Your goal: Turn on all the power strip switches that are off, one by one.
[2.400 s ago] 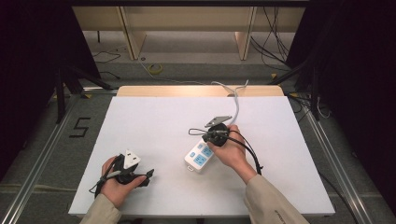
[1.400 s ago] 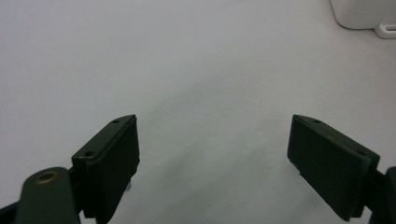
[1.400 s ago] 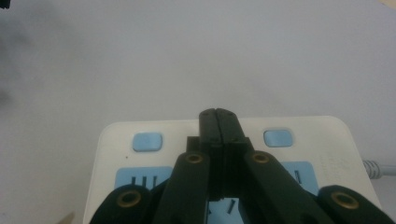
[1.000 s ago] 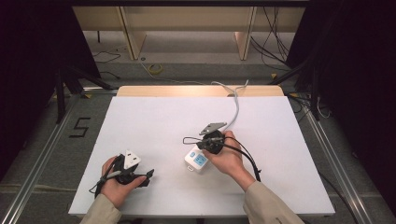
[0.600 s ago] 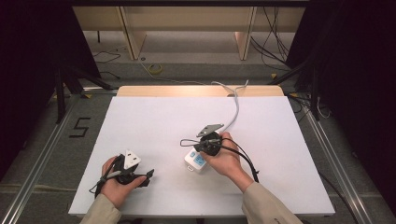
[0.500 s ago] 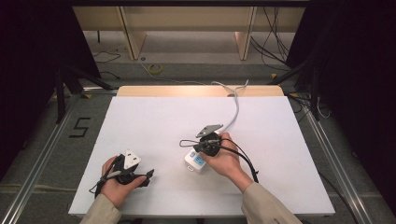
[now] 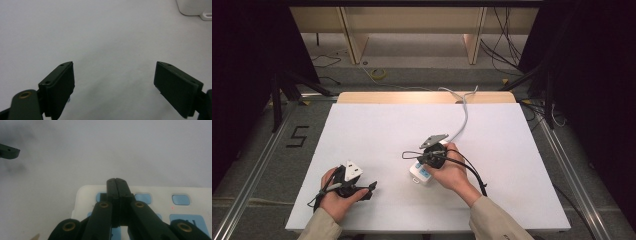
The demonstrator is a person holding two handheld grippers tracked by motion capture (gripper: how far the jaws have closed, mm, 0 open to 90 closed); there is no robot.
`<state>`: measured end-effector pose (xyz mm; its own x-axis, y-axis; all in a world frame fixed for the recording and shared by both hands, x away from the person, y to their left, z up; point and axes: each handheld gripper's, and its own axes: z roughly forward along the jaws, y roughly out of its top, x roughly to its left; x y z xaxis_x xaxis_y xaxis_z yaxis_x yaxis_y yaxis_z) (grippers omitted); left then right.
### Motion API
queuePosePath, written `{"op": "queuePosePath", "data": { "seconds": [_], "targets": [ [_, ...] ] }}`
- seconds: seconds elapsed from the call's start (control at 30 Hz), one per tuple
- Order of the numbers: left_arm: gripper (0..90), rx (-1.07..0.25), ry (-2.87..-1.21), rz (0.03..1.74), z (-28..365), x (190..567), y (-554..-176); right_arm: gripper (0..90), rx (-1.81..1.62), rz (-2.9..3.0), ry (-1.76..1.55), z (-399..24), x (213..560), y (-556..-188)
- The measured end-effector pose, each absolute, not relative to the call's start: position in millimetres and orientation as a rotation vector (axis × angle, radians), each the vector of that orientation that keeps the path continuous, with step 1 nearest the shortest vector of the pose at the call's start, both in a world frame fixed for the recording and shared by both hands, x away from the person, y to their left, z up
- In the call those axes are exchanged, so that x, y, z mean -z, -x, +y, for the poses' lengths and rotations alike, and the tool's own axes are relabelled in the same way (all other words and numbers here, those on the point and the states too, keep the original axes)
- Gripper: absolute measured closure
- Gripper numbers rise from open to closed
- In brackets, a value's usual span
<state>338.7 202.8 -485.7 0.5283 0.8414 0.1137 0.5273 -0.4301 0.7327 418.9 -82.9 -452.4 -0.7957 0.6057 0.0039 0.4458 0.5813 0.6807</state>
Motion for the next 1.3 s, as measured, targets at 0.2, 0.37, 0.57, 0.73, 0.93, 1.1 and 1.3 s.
{"op": "queuePosePath", "data": {
  "seconds": [0.2, 0.37, 0.57, 0.73, 0.93, 1.1, 1.3],
  "targets": [
    [16.7, -0.628, -2.123, 1.107, 202.9, 485.9, -338.8, 90.0, -1.010, 2.592, -0.869, -81.1, 453.7, -418.6],
    [16.7, -0.625, -2.125, 1.107, 202.6, 485.9, -338.8, 90.0, -1.007, 2.594, -0.871, -78.6, 454.2, -418.5],
    [16.7, -0.624, -2.124, 1.107, 202.7, 486.0, -338.8, 90.0, -0.993, 2.606, -0.854, -74.3, 456.4, -419.6],
    [16.7, -0.624, -2.125, 1.107, 202.4, 486.0, -338.8, 90.0, -0.991, 2.613, -0.854, -73.7, 456.1, -419.9],
    [16.7, -0.623, -2.125, 1.108, 201.4, 486.2, -338.7, 90.0, -0.982, 2.617, -0.853, -73.6, 457.2, -420.4],
    [16.7, -0.625, -2.127, 1.108, 201.2, 486.3, -338.7, 90.0, -0.981, 2.622, -0.862, -73.9, 458.0, -420.8],
    [16.7, -0.626, -2.131, 1.106, 201.0, 486.3, -338.6, 90.0, -0.977, 2.626, -0.873, -73.6, 458.2, -421.0]
  ]
}}
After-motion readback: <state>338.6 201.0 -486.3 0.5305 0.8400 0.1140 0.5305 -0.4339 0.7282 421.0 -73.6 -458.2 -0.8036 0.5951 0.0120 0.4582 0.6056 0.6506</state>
